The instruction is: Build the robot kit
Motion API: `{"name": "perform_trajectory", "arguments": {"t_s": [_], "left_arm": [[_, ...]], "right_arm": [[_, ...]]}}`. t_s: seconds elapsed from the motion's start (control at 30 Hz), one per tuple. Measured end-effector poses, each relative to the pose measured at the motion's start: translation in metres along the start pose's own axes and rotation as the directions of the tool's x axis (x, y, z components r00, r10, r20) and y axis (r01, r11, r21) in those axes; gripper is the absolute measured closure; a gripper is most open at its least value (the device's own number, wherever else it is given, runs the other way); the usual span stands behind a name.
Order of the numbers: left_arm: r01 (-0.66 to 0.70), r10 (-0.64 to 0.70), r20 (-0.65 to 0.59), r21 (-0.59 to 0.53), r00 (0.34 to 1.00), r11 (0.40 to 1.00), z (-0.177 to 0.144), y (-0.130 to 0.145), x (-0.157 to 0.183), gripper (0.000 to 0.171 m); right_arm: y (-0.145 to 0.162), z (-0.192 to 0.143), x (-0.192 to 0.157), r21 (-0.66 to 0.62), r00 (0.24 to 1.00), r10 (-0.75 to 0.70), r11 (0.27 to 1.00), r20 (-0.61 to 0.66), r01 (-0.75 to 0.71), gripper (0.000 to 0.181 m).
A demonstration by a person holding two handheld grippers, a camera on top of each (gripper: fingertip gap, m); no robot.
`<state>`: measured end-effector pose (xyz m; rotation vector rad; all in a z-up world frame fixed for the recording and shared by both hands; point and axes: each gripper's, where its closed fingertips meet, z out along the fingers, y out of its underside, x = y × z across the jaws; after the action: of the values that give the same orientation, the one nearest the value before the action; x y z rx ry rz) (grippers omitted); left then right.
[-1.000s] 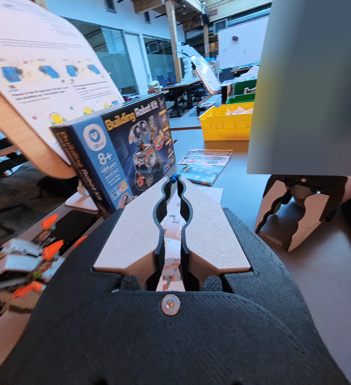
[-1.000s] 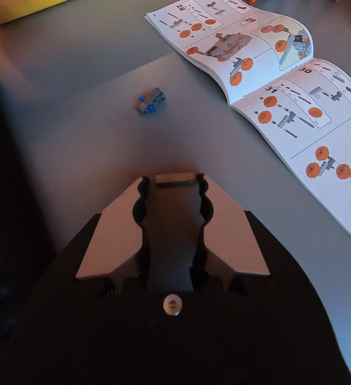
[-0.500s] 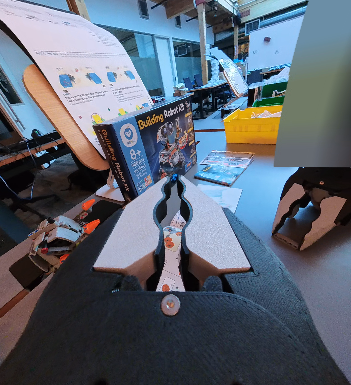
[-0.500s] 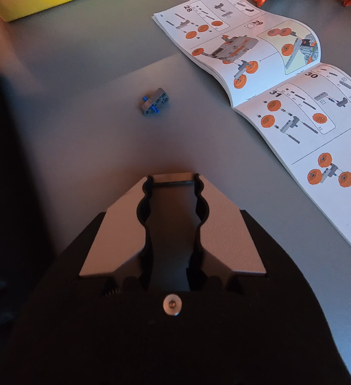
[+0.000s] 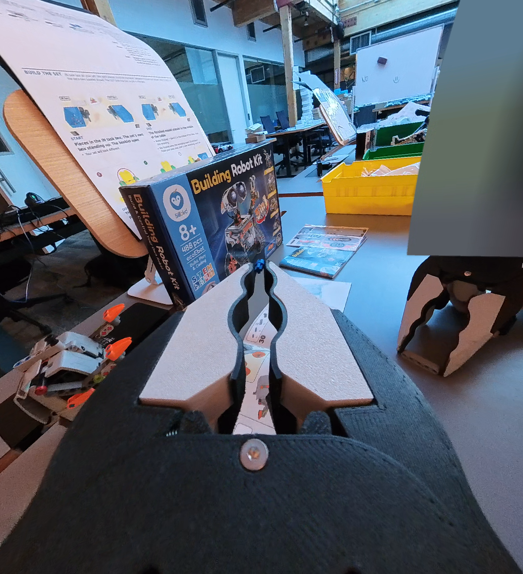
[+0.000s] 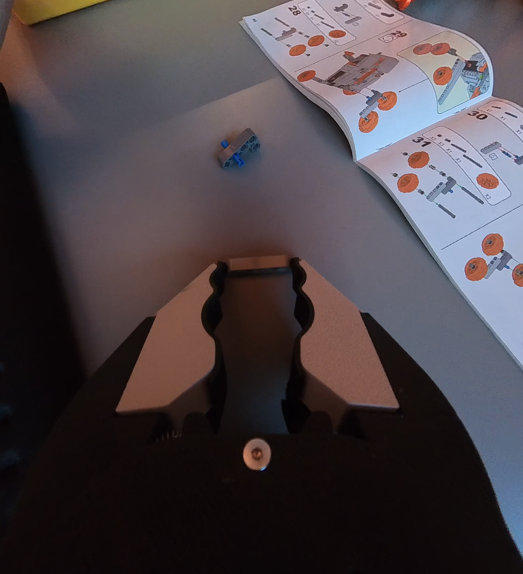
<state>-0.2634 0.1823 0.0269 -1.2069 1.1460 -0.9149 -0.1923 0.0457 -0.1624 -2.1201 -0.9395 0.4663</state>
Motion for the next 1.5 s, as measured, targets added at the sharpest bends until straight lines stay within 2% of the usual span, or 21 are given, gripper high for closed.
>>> {"name": "perform_trajectory", "arguments": {"t_s": [0.43, 0.63, 0.93, 1.03, 1.1, 1.2, 1.33, 1.43, 1.5], "left_arm": [[0.000, 0.000, -0.008, -0.030, 1.000, 1.000, 0.005, 0.004, 0.002, 0.169], [0.069, -0.069, 0.000, -0.021, 0.998, 0.997, 0.003, 0.003, -0.003, 0.169], [0.057, -0.058, -0.012, -0.052, 0.998, 0.997, 0.007, 0.008, 0.000, 0.169], [0.062, -0.062, -0.009, -0.049, 0.998, 0.997, 0.006, 0.007, -0.001, 0.169], [0.060, -0.060, -0.006, -0.048, 0.998, 0.997, 0.006, 0.007, -0.001, 0.169], [0.062, -0.062, -0.009, -0.047, 0.998, 0.997, 0.005, 0.005, -0.001, 0.169], [0.065, -0.066, -0.017, -0.051, 0.998, 0.997, 0.005, 0.005, 0.000, 0.169], [0.069, -0.070, -0.018, -0.038, 0.997, 0.997, 0.005, 0.002, 0.000, 0.169], [0.060, -0.061, -0.015, -0.037, 0.998, 0.998, 0.004, 0.000, 0.001, 0.169]], "right_arm": [[0.000, -0.001, 0.001, 0.001, 1.000, -0.024, 1.000, 0.009, 0.024, 0.140], [0.001, -0.001, 0.001, 0.002, 0.999, -0.032, 0.999, 0.017, 0.032, 0.140], [0.000, -0.001, 0.000, 0.003, 0.999, -0.038, 0.999, 0.015, 0.038, 0.140], [0.001, -0.001, -0.004, 0.001, 0.998, -0.026, 1.000, 0.049, 0.026, 0.141], [0.001, -0.001, -0.003, 0.002, 0.999, -0.023, 1.000, 0.043, 0.023, 0.141], [-0.003, -0.003, 0.001, 0.017, 0.994, -0.104, 0.994, -0.020, 0.105, 0.142], [-0.027, -0.013, 0.006, 0.083, 0.958, -0.259, 0.959, -0.120, 0.269, 0.142], [-0.070, -0.029, 0.027, 0.082, 0.858, -0.443, 0.875, -0.259, 0.476, 0.142], [-0.100, -0.030, 0.042, 0.090, 0.837, -0.467, 0.857, -0.286, 0.508, 0.141]]}}
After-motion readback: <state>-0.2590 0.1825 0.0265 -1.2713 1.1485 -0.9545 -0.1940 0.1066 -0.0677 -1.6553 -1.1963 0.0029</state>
